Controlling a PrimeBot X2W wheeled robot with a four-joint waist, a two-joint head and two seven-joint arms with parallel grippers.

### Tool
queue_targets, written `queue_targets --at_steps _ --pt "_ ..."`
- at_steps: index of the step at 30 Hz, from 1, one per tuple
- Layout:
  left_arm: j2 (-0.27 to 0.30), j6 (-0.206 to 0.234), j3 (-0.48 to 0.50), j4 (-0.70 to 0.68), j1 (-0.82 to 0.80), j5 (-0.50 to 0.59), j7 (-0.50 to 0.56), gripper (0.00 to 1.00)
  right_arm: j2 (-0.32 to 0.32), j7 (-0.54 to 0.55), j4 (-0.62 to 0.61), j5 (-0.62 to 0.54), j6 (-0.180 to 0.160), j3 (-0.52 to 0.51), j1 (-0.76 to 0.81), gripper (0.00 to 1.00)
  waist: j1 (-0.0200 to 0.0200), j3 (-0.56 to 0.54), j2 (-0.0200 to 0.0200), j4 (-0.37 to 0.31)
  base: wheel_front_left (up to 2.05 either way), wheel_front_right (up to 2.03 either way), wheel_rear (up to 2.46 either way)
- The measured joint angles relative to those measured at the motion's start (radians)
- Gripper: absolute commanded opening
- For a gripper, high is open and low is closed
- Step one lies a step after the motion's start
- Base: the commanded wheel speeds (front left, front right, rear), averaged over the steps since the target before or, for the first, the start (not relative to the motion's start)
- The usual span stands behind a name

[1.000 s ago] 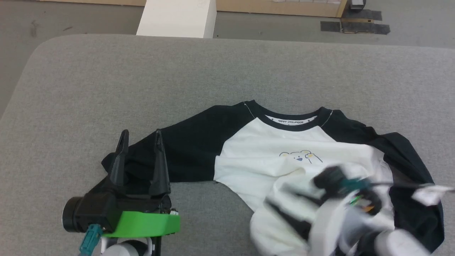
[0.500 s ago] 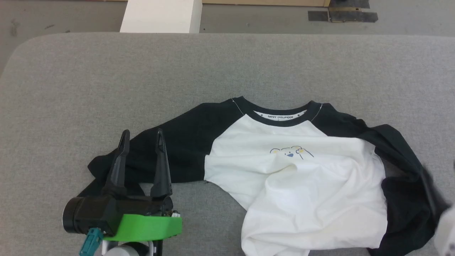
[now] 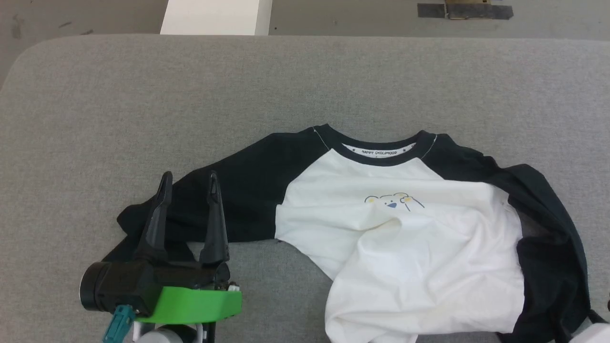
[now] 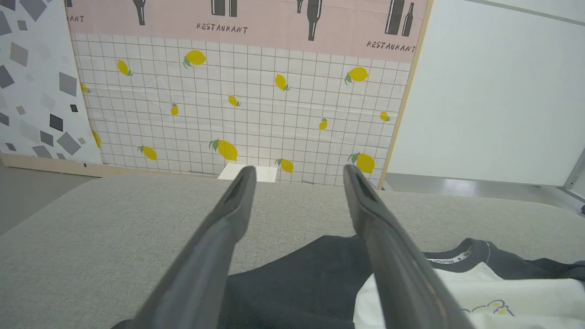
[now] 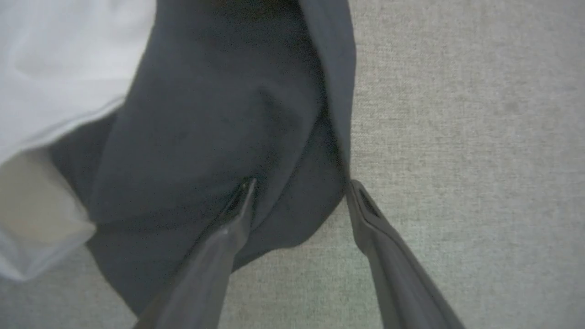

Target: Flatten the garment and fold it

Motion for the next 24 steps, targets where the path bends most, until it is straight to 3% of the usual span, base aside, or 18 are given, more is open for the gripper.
queue_targets --at_steps 1,2,4,10,12,14,18,24 --pt "0.001 0.0 -0.001 -0.002 0.0 0.0 0.003 1.0 0.002 -0.011 0.018 0.001 0.0 0.0 -0.011 1.0 0.0 0.002 0.0 0.001 0.0 0.0 0.0" --pt "0.002 0.001 -0.001 -0.004 0.0 0.0 0.004 1.0 0.001 -0.021 0.032 0.001 0.0 0.0 -0.023 0.48 0.0 0.005 0.0 0.001 0.0 0.0 0.0" --pt "0.003 0.002 -0.003 -0.008 0.0 0.001 0.004 1.0 -0.006 -0.038 0.046 0.001 0.0 0.003 -0.043 0.0 0.0 0.012 0.0 0.002 0.0 0.0 0.0" --pt "0.006 0.011 -0.002 -0.016 -0.001 0.002 0.004 1.0 -0.029 -0.049 -0.015 0.035 0.0 -0.002 -0.099 0.0 0.0 0.031 0.0 -0.003 0.0 0.0 0.0" --pt "0.006 0.015 -0.003 -0.019 -0.001 0.002 0.003 1.0 -0.072 -0.046 -0.072 0.04 0.0 -0.016 -0.133 0.0 0.0 0.038 0.0 -0.009 0.0 0.0 0.0" --pt "0.005 0.018 -0.003 -0.019 -0.003 0.002 0.003 1.0 -0.132 -0.027 -0.113 0.044 0.0 -0.035 -0.174 0.0 0.0 0.045 0.0 -0.015 0.0 0.0 0.0" --pt "0.002 0.018 -0.009 -0.02 -0.015 0.003 0.002 1.0 -0.314 0.016 -0.136 0.035 0.0 -0.059 -0.274 0.0 0.0 0.069 0.0 -0.023 0.0 0.0 0.0" --pt "-0.003 0.01 -0.03 -0.013 -0.059 0.01 -0.004 1.0 -0.534 0.057 -0.012 0.016 0.0 -0.05 -0.435 0.0 0.0 0.117 0.0 -0.023 0.0 0.0 0.0"
